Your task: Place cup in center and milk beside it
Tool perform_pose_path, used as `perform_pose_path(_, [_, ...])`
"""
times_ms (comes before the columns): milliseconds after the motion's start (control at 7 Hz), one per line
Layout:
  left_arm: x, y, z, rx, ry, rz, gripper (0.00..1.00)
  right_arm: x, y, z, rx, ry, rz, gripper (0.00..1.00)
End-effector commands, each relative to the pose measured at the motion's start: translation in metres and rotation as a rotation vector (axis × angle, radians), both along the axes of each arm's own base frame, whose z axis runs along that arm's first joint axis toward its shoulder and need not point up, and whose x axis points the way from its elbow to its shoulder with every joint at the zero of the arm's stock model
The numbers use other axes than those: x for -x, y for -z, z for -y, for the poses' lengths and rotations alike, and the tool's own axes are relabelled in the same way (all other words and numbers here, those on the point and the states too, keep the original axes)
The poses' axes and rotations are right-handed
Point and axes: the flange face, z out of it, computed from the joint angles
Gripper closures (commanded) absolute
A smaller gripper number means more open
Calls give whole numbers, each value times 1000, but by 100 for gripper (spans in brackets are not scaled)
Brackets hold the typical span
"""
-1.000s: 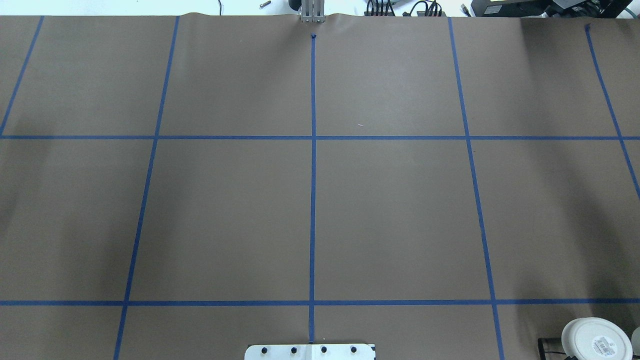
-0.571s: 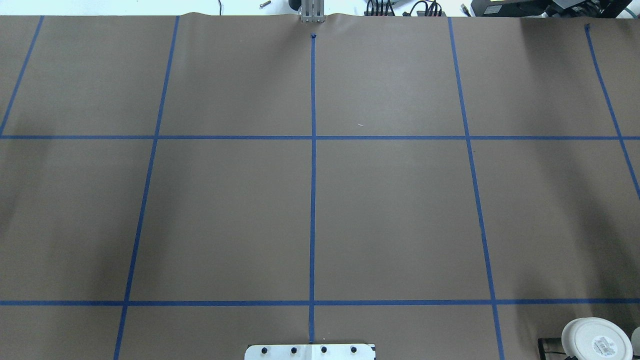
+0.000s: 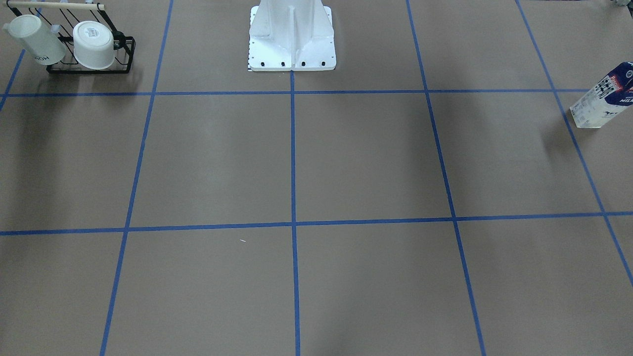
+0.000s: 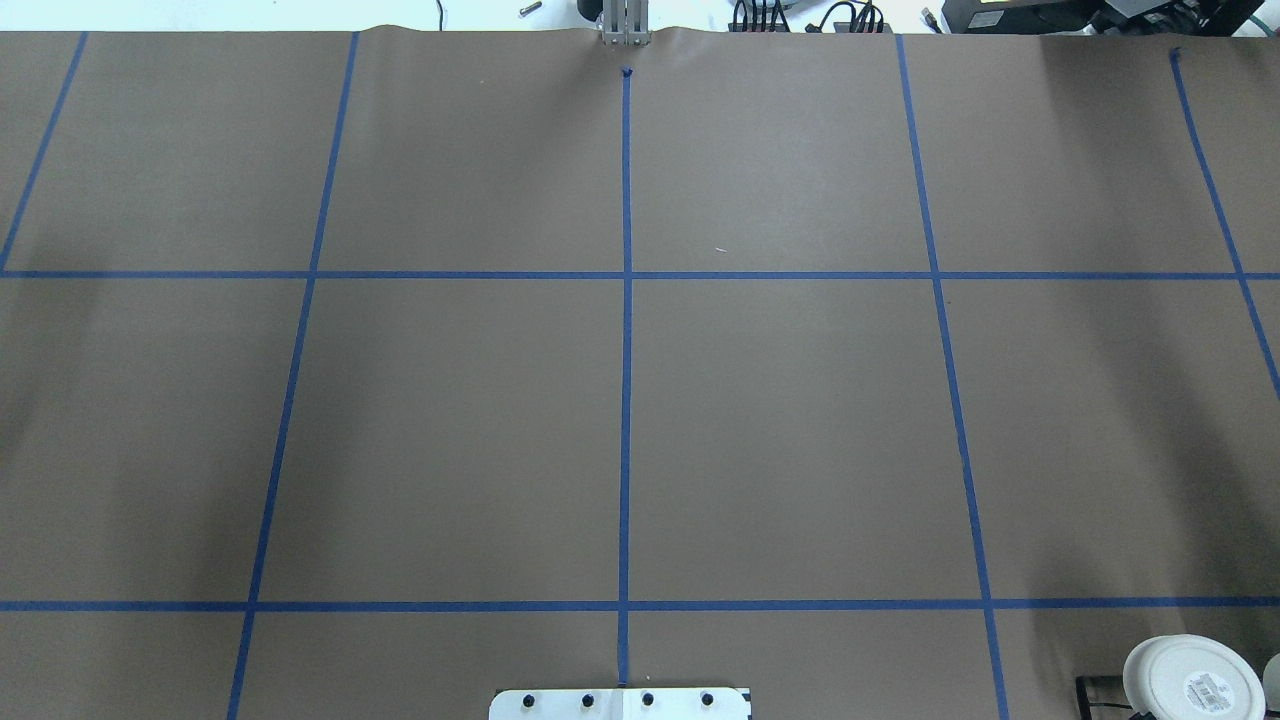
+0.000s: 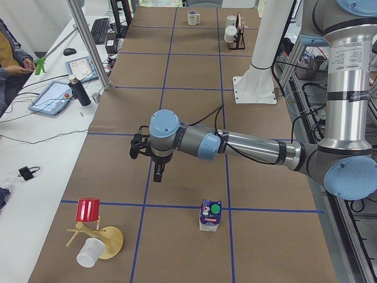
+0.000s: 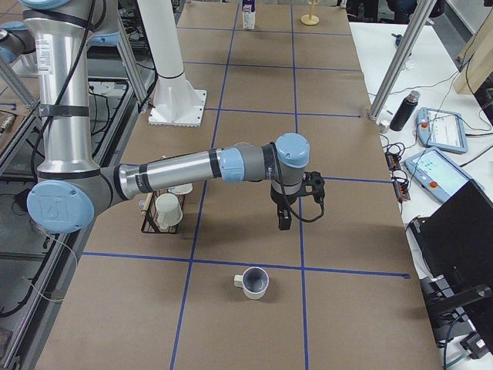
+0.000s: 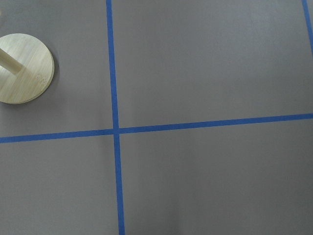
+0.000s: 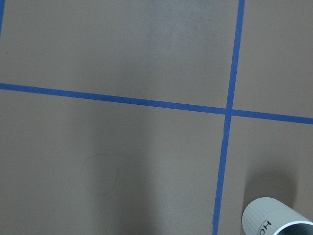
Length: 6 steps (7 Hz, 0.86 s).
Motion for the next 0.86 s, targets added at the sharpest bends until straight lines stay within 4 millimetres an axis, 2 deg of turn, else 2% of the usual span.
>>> perform_pose_path(0, [1,-3,-4,19,13,3,1,-19,-42,-21,-22,48,-20,0])
perform_pose_path(143, [1,-5,-5,23,13,3,1,-55,-85,-25,-62,104,-40,0])
perform_pose_path(286, [1,-4,-4,21,13,3,1,-68,-122,-21,-51,139,-36,0])
perform_pose_path(429, [4,-1,-5,15,19,3,1,-69,-160,-22,22,147,-37,0])
perform_pose_path(571, [9,4,-6,6,29,1,1,-68,-184,-28,75,146,-33,0])
perform_pose_path(714, [9,8,-7,-1,29,-5,1,-68,-196,-31,101,147,-31,0])
